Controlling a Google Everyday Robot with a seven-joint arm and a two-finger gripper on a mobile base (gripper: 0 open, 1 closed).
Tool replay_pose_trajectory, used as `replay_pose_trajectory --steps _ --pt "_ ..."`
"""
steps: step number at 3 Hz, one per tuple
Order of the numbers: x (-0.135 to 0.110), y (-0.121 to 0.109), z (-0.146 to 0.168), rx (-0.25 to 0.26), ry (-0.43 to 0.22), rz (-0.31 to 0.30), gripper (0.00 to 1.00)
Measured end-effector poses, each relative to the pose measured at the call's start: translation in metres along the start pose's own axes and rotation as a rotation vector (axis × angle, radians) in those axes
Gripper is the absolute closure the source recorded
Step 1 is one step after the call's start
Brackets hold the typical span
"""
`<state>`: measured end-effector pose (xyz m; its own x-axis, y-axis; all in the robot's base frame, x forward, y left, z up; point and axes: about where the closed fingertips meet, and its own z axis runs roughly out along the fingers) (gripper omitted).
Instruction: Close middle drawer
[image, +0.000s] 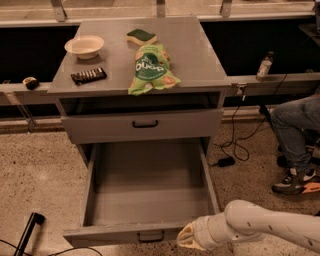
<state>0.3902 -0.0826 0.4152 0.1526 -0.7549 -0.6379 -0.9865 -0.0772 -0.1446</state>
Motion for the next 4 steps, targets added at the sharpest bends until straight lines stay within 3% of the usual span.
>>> replay_pose_trajectory --steps 2,4 --pt "0.030 -0.014 0.011 0.105 0.044 0.011 1.00" --pt "0.034 -0.035 0.025 0.208 0.015 0.102 1.00"
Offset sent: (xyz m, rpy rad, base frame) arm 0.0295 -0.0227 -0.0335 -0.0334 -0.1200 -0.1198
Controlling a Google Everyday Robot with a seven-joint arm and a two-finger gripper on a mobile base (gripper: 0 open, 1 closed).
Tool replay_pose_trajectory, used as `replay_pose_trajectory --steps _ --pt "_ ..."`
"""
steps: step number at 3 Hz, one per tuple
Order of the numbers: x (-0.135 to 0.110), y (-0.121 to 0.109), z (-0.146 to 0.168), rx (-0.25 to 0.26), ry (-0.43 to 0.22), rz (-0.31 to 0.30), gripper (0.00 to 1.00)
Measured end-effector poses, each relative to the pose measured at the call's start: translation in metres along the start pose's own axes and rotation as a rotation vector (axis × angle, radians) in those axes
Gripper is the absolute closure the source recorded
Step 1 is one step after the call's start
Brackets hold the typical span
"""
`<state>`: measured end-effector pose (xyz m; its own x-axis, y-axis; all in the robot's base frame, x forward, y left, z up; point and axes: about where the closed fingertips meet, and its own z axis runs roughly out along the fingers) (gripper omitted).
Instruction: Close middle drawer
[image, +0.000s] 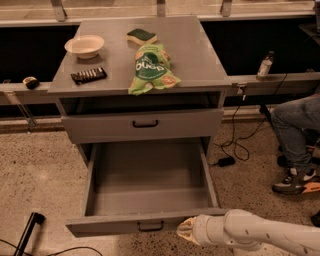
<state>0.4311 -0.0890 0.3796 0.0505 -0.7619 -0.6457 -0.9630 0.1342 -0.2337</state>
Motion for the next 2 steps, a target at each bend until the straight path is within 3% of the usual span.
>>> replay_pose_trajectory --steps 1,2 --pt "-0.0059 -0.0234 0.0142 0.057 -0.013 0.036 1.00" --pt "-0.0061 -0.0224 0.0133 0.057 -0.013 0.036 1.00"
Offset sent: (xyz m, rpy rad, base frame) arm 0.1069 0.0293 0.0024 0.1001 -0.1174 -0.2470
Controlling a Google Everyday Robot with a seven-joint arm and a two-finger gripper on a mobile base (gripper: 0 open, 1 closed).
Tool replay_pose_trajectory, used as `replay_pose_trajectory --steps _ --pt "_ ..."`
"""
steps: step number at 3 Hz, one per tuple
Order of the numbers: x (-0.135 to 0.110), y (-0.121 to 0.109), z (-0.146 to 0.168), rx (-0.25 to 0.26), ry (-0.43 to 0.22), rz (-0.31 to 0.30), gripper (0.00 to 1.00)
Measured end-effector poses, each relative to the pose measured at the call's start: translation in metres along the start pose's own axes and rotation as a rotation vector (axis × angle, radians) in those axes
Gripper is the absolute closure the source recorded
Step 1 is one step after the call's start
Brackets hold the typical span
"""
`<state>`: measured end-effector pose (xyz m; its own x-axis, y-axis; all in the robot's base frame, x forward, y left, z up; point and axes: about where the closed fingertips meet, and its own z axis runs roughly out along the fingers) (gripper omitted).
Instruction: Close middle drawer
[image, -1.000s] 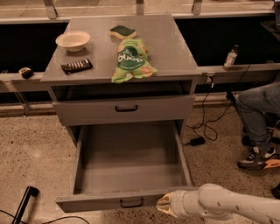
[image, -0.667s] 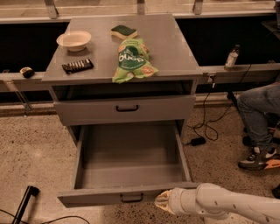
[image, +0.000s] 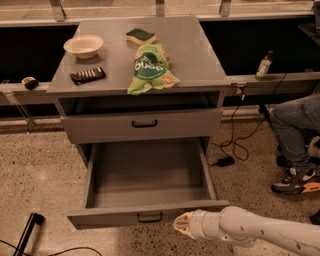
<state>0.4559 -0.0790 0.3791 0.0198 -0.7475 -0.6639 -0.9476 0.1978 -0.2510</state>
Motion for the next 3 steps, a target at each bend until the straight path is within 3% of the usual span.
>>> replay_pose_trajectory --steps 1,3 --pt "-0.005 -0.018 0.011 0.018 -0.075 -0.007 1.00" --pt "-0.008 -0.030 0.022 0.056 -0.079 -0.004 1.00"
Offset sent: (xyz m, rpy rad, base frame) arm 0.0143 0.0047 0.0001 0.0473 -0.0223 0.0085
